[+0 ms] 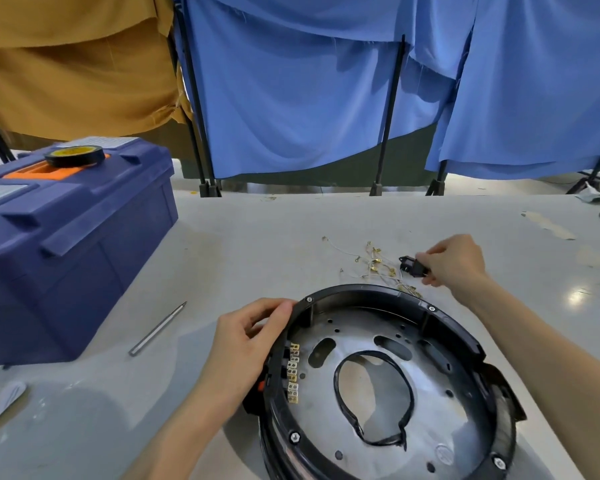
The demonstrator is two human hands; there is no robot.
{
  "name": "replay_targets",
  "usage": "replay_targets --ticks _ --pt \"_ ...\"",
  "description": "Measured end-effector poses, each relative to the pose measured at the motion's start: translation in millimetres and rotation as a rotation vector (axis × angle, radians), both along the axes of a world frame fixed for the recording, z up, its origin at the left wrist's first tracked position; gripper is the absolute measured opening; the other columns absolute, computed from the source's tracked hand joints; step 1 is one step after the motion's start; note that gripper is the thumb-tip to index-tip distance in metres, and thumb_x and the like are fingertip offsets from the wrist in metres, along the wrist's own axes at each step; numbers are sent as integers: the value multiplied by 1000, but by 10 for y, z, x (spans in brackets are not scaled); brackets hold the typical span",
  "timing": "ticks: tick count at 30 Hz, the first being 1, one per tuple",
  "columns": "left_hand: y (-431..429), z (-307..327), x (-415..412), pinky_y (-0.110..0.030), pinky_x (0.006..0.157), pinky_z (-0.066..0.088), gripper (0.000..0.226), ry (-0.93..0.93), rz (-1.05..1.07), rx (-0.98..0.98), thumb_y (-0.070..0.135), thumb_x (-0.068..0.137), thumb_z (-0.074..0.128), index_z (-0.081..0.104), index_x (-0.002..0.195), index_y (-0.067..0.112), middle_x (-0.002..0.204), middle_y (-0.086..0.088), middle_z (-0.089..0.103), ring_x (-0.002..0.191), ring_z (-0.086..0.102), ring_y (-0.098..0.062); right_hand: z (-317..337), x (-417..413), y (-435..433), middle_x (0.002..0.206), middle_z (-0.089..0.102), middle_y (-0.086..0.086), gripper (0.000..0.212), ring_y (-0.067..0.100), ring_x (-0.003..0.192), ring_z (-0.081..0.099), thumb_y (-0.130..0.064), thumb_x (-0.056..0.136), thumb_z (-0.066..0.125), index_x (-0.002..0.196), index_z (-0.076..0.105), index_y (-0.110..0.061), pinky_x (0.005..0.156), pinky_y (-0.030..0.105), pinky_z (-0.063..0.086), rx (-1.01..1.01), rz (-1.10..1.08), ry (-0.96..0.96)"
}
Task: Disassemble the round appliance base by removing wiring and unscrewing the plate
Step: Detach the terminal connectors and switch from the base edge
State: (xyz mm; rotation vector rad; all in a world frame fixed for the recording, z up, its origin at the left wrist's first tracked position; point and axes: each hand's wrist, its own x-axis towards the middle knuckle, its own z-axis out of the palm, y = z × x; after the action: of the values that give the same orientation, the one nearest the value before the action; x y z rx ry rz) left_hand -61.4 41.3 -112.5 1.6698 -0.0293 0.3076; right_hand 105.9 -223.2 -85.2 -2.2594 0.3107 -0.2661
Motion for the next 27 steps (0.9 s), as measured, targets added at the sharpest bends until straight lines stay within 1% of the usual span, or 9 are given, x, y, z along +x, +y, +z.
replay_targets --ticks 4,8,12,14,16,18,20,23,27 --pt "7 -25 -4 -21 72 57 25 -2 -17 -3 42 84 58 75 92 26 91 2 76 86 72 -14 -170 3 -37 58 68 16 26 29 56 65 -16 89 66 64 62 -11 72 41 59 -29 -7 44" --pt "13 0 -18 -17 72 54 25 -9 -29 29 43 85 56 76 91 29 91 4 76 85 72 -11 -75 -29 -32 69 70 19 26 33 69 68 -19 94 57 79 69 -2 76 39 57 -208 -2 81" --pt "140 95 -31 -22 78 54 22 33 -25 132 42 82 60 75 89 27 91 9 74 80 70 -11 210 -180 91 81 71 17 24 35 76 67 -23 94 59 88 71 -3 75 38 55 -324 8 -155" --pt "274 156 -52 -12 70 45 12 14 -1 229 36 81 65 73 82 26 86 11 71 67 60 -5 411 -419 286 73 71 9 16 18 56 67 -23 90 67 86 72 -8 59 31 55 -155 218 -300" --pt "411 199 -106 -14 65 40 12 47 -86 275 35 77 67 72 80 24 82 5 68 64 51 -9 598 -730 502 60 68 5 11 9 39 58 -22 82 75 78 72 -12 42 20 46 9 571 -271" --pt "508 227 -171 -19 69 44 13 120 -277 247 29 76 69 71 84 18 84 1 68 72 57 -9 695 -1006 692 60 70 3 13 11 43 61 -27 77 79 78 74 -15 47 21 49 -89 931 -93" --pt "553 241 -212 -14 64 43 14 156 -393 243 20 79 76 70 89 13 82 3 66 69 56 -3 679 -1207 872 66 72 2 17 10 51 66 -29 77 79 83 76 -14 56 28 55 -305 1145 62" --pt "545 248 -206 -17 63 40 18 101 -385 357 11 78 76 68 93 10 87 2 66 75 54 -5 534 -1350 1101 72 71 7 19 20 64 65 -26 80 75 89 74 -8 68 36 56 -566 1184 57" --pt "488 247 -215 -22 65 39 15 39 -316 458 1 86 66 68 93 14 91 -2 67 78 55 -9 441 -1362 1179 71 62 19 11 35 71 62 -5 86 64 88 68 5 65 39 52 -575 1127 30"
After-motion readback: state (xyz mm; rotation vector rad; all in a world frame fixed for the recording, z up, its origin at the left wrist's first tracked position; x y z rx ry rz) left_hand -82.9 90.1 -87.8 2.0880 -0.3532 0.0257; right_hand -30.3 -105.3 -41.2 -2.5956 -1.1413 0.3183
